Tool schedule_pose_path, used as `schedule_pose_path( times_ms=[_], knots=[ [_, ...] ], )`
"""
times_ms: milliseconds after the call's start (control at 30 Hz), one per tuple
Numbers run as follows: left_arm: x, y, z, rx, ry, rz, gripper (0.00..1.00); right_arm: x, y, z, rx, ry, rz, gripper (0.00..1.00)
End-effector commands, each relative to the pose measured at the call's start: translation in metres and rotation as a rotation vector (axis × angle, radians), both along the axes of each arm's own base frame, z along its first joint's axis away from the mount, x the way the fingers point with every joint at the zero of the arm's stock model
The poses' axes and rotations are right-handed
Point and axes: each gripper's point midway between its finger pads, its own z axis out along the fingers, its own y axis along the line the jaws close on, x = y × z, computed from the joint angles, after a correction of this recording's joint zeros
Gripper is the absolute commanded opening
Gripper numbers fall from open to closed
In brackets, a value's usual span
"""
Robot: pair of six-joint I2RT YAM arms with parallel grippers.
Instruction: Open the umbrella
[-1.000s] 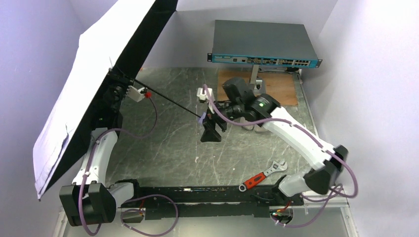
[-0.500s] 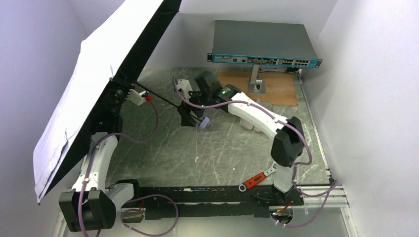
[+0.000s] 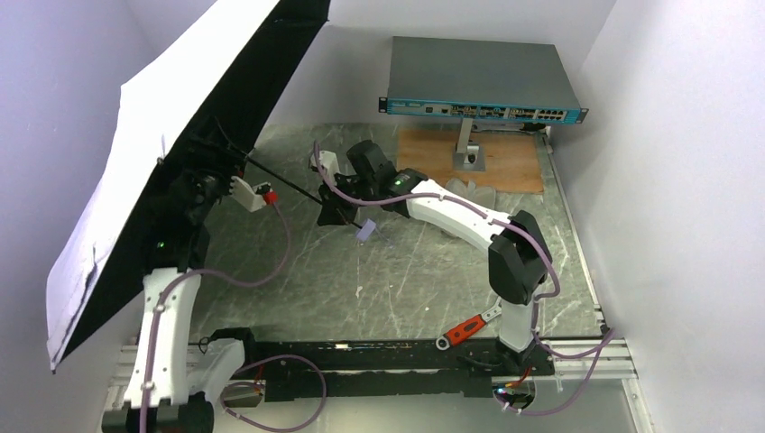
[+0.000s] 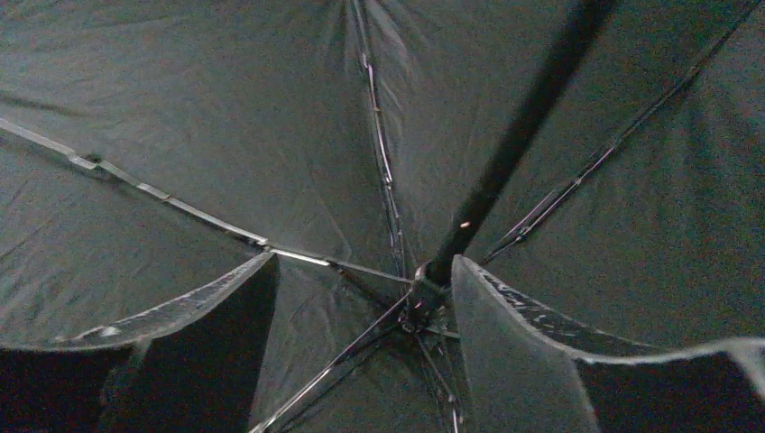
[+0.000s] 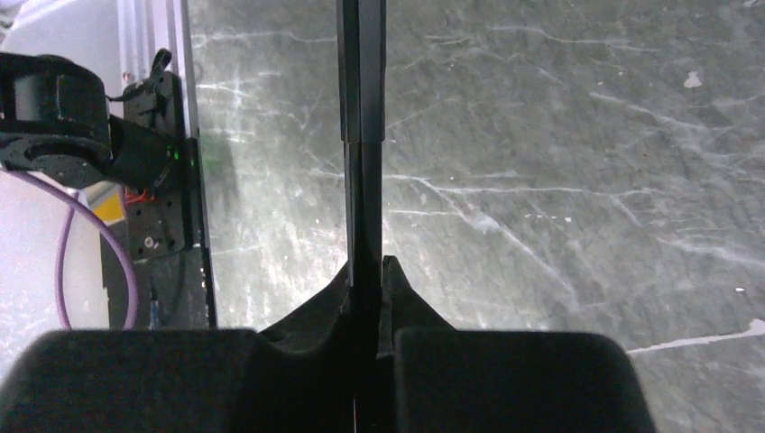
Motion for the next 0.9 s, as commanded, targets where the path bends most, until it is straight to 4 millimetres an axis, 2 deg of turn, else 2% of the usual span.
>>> schedule_pose_path(
  times_ms=[0,133,267,333,433,600,667,733,800,867],
  knots=[
    [-0.054,-0.053,-0.013,-0.274,0.233,-0.254,0.78,0.006,0.023,0.061,0.230,-0.090,-0.018,0.00],
    [-0.091,-0.086,-0.026,-0.480,0.377,-0.393,0.80,0.014,0.034,0.052,0.290,-0.074,-0.073,0.00],
    [-0.119,-0.103,-0.066,-0.580,0.579,-0.436,0.81,0.021,0.047,0.042,0.322,-0.060,-0.092,0.00],
    [-0.124,-0.106,-0.083,-0.656,0.657,-0.415,0.81,0.025,0.053,0.031,0.314,-0.069,-0.090,0.00],
    [-0.128,-0.110,-0.103,-0.752,0.768,-0.387,0.80,0.028,0.054,0.009,0.276,-0.076,-0.089,0.06],
    [-0.135,-0.122,-0.136,-0.850,0.935,-0.369,0.79,0.023,0.037,-0.029,0.201,-0.083,-0.111,0.10],
    [-0.135,-0.127,-0.144,-0.886,0.971,-0.361,0.79,0.019,0.033,-0.036,0.205,-0.084,-0.107,0.14],
    [-0.138,-0.135,-0.155,-0.932,1.033,-0.351,0.78,0.019,0.035,-0.038,0.213,-0.077,-0.112,0.13],
    [-0.142,-0.142,-0.170,-0.954,1.103,-0.336,0.78,0.026,0.041,-0.038,0.218,-0.072,-0.128,0.08],
    [-0.145,-0.147,-0.189,-0.970,1.162,-0.305,0.77,0.036,0.048,-0.039,0.233,-0.076,-0.157,0.07]
  ],
)
